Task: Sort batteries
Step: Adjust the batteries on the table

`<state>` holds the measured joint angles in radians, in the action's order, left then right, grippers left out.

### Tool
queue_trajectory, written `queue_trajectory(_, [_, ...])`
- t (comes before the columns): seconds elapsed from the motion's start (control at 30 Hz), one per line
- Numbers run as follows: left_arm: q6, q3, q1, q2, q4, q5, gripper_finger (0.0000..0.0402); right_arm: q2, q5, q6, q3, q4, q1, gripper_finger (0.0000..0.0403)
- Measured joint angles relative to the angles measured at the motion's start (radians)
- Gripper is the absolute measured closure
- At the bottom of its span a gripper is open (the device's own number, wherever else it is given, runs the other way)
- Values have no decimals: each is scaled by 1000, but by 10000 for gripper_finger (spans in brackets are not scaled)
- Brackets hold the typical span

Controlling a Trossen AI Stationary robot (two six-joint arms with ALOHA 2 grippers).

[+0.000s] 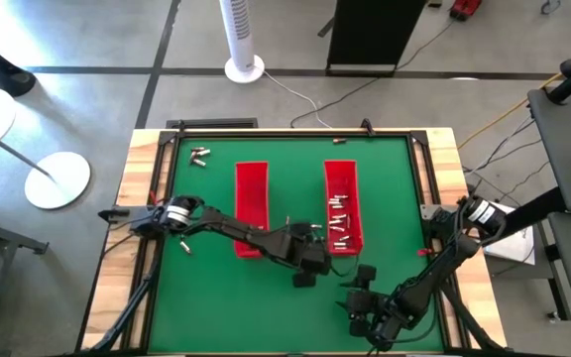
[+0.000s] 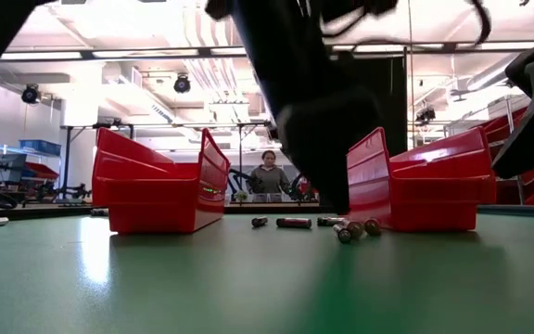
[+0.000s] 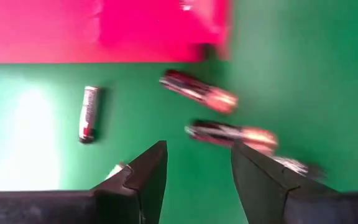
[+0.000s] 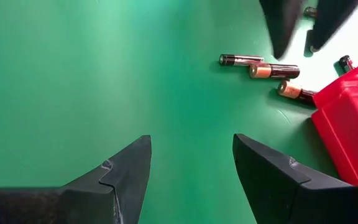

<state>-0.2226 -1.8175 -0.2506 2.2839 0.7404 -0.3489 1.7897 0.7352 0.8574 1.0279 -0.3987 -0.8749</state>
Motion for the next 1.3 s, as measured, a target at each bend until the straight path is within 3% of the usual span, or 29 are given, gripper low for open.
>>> queue_trajectory(0.53, [3, -3, 87, 26, -6, -133, 243, 0, 0, 6, 0, 9, -4, 183])
queue_trajectory(0.7, [0, 0, 89, 35, -6, -128, 243, 0, 0, 6, -1, 8, -5, 183])
queue_trajectory(0.93, [-55, 0, 41, 33, 27, -29, 243, 0, -9, 5, -1, 7, -9, 184])
queue_trajectory(1.3, [-117, -49, -60, 33, 38, -17, 243, 0, -1, -2, -1, 9, -9, 183])
